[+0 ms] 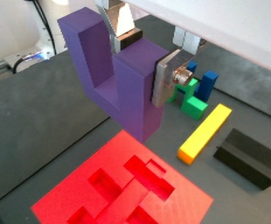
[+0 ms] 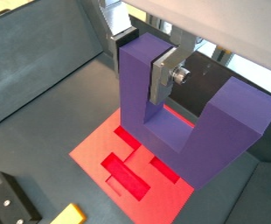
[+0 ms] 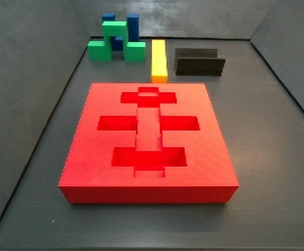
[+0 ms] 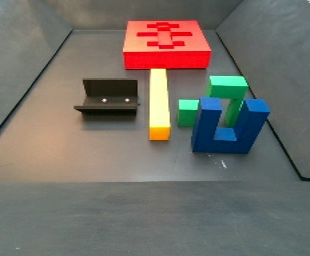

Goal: Pick up the purple object. Move up. Place the purple object on the fixture. Regrasp the purple object. Move to above the board. Insert the purple object.
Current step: Insert the purple object.

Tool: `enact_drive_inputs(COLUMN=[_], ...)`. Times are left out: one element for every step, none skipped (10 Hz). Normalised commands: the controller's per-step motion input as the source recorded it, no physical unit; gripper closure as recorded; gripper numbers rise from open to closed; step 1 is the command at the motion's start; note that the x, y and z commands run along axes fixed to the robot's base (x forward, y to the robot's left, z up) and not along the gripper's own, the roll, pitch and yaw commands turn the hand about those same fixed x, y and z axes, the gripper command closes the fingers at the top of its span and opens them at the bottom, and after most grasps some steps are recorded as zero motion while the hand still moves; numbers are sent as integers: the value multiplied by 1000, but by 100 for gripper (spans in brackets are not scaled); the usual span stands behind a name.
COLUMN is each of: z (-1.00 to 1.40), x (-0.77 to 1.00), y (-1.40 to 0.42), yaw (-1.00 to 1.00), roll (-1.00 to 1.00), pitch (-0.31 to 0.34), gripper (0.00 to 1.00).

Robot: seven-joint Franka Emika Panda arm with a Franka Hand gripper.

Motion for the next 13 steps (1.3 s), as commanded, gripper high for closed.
enact_drive_inputs(z=[-6, -89, -317, -509, -523, -503, -551, -514, -411, -246, -314, -363, -514], x=[0, 257, 437, 420, 514, 380, 300, 237, 0, 0, 0, 157, 174], y=[0, -37, -180, -483, -683, -649, -563, -486, -223, -171, -160, -291, -311], yaw=[0, -140, -106, 0, 0, 0, 11, 0, 0, 0, 0, 80, 114], roll=[0, -10, -119, -73, -27, -11, 0, 0, -66, -130, -203, -221, -147], pitch=[-23, 41, 27, 1, 30, 0, 3, 40, 0, -24, -60, -59, -64], gripper=[100, 100, 100, 100, 100, 100, 100, 100, 100, 100, 100, 100, 100])
